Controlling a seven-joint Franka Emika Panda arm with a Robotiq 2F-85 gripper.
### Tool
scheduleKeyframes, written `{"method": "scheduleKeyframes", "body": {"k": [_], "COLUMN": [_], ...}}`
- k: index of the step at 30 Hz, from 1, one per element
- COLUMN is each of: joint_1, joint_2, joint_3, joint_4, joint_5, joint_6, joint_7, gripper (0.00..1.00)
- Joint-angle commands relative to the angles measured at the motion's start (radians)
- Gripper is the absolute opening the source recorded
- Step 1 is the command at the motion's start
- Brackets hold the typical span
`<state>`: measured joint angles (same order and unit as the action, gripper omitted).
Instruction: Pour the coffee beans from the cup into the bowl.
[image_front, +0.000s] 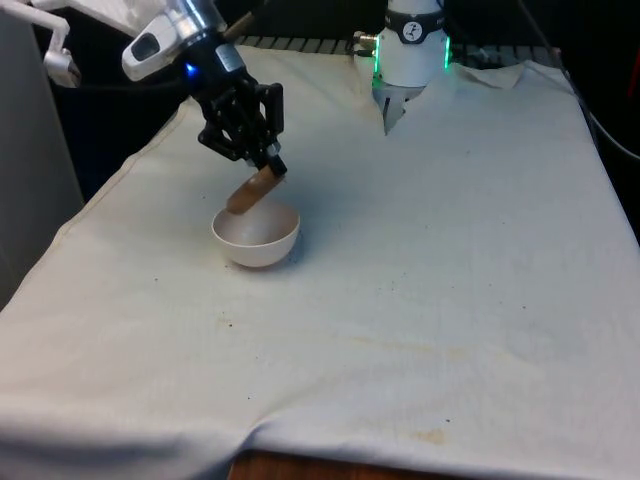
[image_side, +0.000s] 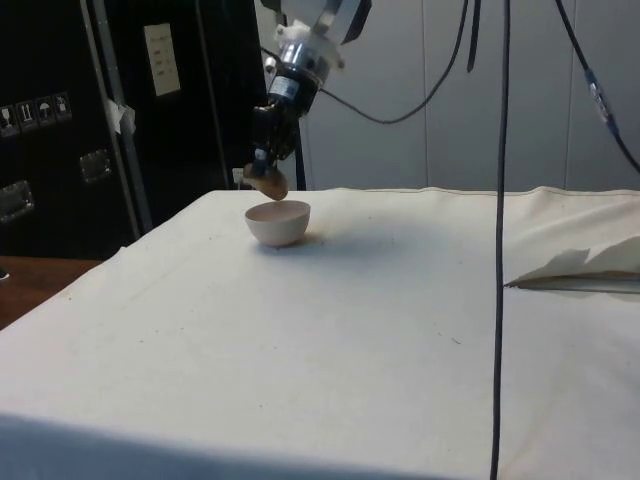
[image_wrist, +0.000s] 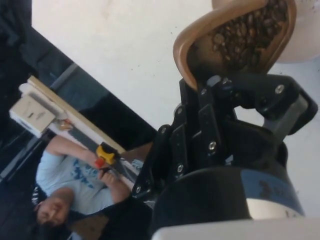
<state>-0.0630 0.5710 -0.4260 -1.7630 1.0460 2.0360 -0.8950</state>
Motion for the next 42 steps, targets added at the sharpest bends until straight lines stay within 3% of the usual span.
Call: {"method": "scheduleKeyframes", "body": {"k": [1, 5, 6, 7, 10, 13, 14, 15, 20, 21, 23, 27, 28, 29, 35, 36, 37, 42], "joint_1": [-0.012, -0.013, -0.004, -0.013, -0.016, -0.017, -0.007, -0.017, -0.017, -0.01, -0.02, -0.022, -0.012, -0.022, -0.021, -0.014, -0.022, -0.023], "joint_2": [0.009, 0.023, 0.02, 0.025, 0.033, 0.04, 0.037, 0.042, 0.05, 0.046, 0.051, 0.057, 0.051, 0.059, 0.074, 0.068, 0.079, 0.112], "joint_3": [0.001, -0.02, -0.026, -0.024, -0.038, -0.049, -0.056, -0.053, -0.069, -0.074, -0.071, -0.081, -0.085, -0.083, -0.095, -0.1, -0.095, -0.096], "joint_4": [0.011, 0.024, 0.016, 0.026, 0.033, 0.037, 0.031, 0.039, 0.046, 0.039, 0.046, 0.047, 0.039, 0.048, 0.052, 0.045, 0.054, 0.073], "joint_5": [0.017, 0.057, 0.052, 0.065, 0.09, 0.11, 0.107, 0.117, 0.15, 0.148, 0.159, 0.185, 0.178, 0.19, 0.229, 0.224, 0.236, 0.275], "joint_6": [-0.024, -0.067, -0.055, -0.076, -0.108, -0.133, -0.122, -0.142, -0.189, -0.18, -0.203, -0.238, -0.221, -0.245, -0.293, -0.283, -0.299, -0.321], "joint_7": [-0.008, -0.032, -0.032, -0.036, -0.049, -0.058, -0.059, -0.06, -0.068, -0.07, -0.07, -0.075, -0.076, -0.076, -0.078, -0.081, -0.078, -0.073], "gripper": [0.02, 0.02, 0.02, 0.02, 0.02, 0.02, 0.02, 0.02, 0.02, 0.02, 0.02, 0.02, 0.02, 0.02, 0.02, 0.02, 0.02, 0.02]}}
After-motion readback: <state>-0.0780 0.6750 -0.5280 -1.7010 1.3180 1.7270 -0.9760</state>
